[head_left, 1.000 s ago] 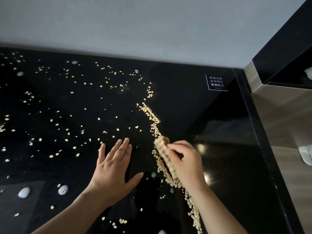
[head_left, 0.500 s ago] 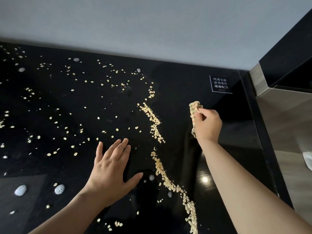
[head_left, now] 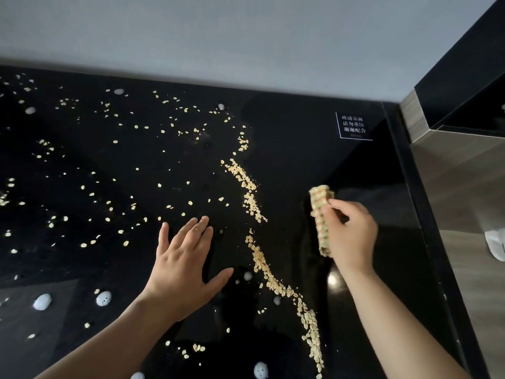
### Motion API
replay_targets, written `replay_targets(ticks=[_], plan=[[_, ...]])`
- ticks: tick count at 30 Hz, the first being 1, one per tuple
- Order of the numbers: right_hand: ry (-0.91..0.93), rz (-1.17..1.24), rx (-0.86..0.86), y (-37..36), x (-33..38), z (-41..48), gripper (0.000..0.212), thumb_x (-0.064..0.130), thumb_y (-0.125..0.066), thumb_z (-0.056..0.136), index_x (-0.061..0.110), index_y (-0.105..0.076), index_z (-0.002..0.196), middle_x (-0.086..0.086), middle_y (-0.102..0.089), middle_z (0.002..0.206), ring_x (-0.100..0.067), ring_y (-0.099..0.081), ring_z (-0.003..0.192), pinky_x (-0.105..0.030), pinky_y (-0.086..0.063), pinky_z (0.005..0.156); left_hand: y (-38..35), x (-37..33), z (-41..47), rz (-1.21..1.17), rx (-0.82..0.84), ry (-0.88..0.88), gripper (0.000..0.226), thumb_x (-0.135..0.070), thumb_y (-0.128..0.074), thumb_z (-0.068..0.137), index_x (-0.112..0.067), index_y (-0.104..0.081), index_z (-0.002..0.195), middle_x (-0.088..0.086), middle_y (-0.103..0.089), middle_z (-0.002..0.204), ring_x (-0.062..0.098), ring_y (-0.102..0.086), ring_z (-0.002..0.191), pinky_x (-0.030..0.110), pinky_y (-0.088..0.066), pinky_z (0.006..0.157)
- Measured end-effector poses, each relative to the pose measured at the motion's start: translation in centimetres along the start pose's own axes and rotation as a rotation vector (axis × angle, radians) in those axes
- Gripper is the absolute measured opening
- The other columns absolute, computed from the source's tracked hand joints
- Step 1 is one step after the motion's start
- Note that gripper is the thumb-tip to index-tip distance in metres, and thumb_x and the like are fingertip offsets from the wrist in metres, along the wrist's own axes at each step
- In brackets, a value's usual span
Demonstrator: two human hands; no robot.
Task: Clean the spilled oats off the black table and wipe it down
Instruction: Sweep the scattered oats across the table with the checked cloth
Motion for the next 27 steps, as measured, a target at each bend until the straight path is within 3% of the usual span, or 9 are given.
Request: replay_targets(ticks=[3,7,12,15,18,21,25,27], plan=[[-0.022,-0.088,-0.015,0.0,-1.5,0.0,0.019,0.008,-0.064,0.089,0.006,-0.070,0.107,-0.005,-0.065,0.104,-0.009,-0.059,0.087,-0.011,-0.044,0.071,0.1,0.0,0.0,0.006,0.002,-0.002,0.085,-0.073,-0.036,0.080,-0.008,-0.053,0.132,0.003,-0.042,0.147,0.020,-0.033,0.139,0.057,-0.014,0.115],[0.067,-0.050,0.025,-2.8,0.2,-2.2,0.017,0.006,-0.066,0.085,0.007,-0.072,0.101,-0.003,-0.063,0.099,-0.019,-0.063,0.083,-0.035,-0.055,0.073,0.1,0.0,0.0,0.012,0.007,-0.010,0.083,-0.072,-0.035,0.081,-0.008,-0.054,0.131,0.004,-0.042,0.146,0.021,-0.034,0.138,0.058,-0.015,0.114],[0.145,0.056,0.208,-6.2,3.9,-6.9,0.015,0.009,-0.070,0.083,0.010,-0.074,0.098,0.007,-0.063,0.093,0.000,-0.060,0.081,-0.009,-0.046,0.075,0.3,0.1,-0.1,0.023,0.024,-0.023,0.080,-0.067,-0.034,0.082,-0.007,-0.054,0.131,0.006,-0.043,0.146,0.023,-0.037,0.137,0.059,-0.016,0.113],[0.032,0.142,0.081,-3.1,2.7,-7.1,0.016,0.008,-0.070,0.083,0.012,-0.074,0.098,0.009,-0.064,0.093,0.001,-0.061,0.086,-0.013,-0.050,0.076,0.3,0.0,0.0,0.033,0.039,-0.028,0.081,-0.066,-0.032,0.081,-0.006,-0.053,0.132,0.007,-0.042,0.146,0.025,-0.037,0.137,0.059,-0.015,0.113],[0.040,0.081,0.007,1.0,1.0,-7.3,0.019,0.006,-0.070,0.083,0.010,-0.073,0.101,0.007,-0.066,0.095,-0.004,-0.063,0.088,-0.018,-0.052,0.078,0.3,-0.3,0.3,0.063,0.045,-0.032,0.079,-0.065,-0.031,0.080,-0.005,-0.056,0.126,0.011,-0.047,0.142,0.029,-0.042,0.133,0.059,-0.019,0.111],[0.051,-0.026,-0.016,3.4,-0.8,-8.6,0.019,0.002,-0.070,0.082,0.008,-0.072,0.099,0.003,-0.066,0.093,-0.002,-0.062,0.086,-0.013,-0.049,0.079,0.9,-0.4,0.9,0.076,0.043,-0.039,0.075,-0.062,-0.032,0.079,-0.005,-0.059,0.120,0.012,-0.052,0.135,0.029,-0.049,0.127,0.058,-0.023,0.109],[-0.049,-0.056,-0.097,5.2,-3.6,-10.2,0.018,0.001,-0.069,0.082,0.006,-0.073,0.099,-0.003,-0.068,0.095,-0.003,-0.061,0.085,-0.006,-0.045,0.079,1.3,-1.8,0.0,0.066,0.055,-0.138,0.077,-0.058,-0.032,0.081,-0.003,-0.053,0.130,0.010,-0.052,0.137,0.025,-0.044,0.132,0.050,-0.018,0.114],[-0.086,-0.061,-0.130,5.6,-4.5,-11.0,0.018,0.000,-0.069,0.083,0.006,-0.073,0.099,-0.003,-0.067,0.096,-0.006,-0.061,0.085,-0.010,-0.048,0.080,0.8,-2.8,-1.4,0.026,0.075,-0.171,0.076,-0.059,-0.032,0.082,-0.006,-0.051,0.133,0.007,-0.050,0.140,0.021,-0.041,0.135,0.047,-0.015,0.115]])
Point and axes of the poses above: each hand's wrist, its own z-axis towards the middle knuckle, its own y-axis out of the back of the hand, x = y × z, the point moved 8 cm from there along z, towards the middle knuckle
